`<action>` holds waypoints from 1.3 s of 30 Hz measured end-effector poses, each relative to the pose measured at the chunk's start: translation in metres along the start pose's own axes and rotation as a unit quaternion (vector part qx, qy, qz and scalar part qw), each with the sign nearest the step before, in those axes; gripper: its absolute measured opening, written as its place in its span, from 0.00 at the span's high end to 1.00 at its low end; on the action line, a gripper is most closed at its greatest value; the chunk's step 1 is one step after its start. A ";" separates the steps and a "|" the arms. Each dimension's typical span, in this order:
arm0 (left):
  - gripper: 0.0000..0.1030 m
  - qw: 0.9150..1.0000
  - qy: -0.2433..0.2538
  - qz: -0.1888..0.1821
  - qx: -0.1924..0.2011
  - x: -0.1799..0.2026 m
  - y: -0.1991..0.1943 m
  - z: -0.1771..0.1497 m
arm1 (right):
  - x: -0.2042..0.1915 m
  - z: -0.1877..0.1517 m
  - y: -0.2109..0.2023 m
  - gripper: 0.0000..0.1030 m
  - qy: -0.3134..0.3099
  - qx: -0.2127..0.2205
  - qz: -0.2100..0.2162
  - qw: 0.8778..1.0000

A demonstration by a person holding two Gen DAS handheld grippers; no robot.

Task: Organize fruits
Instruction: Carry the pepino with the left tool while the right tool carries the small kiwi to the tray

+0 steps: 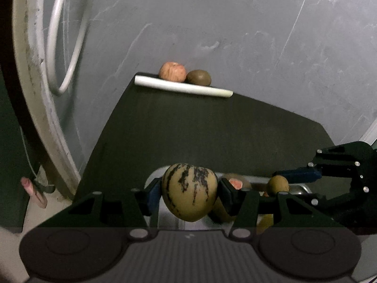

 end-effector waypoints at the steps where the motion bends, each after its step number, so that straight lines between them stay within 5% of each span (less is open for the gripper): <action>1: 0.45 1.000 0.000 0.001 -0.002 -0.001 -0.001 -0.003 | -0.004 -0.002 0.001 0.70 -0.001 -0.003 0.002 1.000; 39: 0.45 0.997 -0.025 0.027 -0.073 -0.008 0.012 -0.044 | -0.019 -0.017 0.053 0.70 -0.044 -0.088 0.030 0.995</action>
Point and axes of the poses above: each gripper's, at about its wrist camera, not at the fingertips, and y roughly the way its jaws point, x to its right, z to its top, the point moved 10 cm from there along y, roughly the way its jaws point, and after that the axes turned 12 degrees about z, right-handed, at the moved point
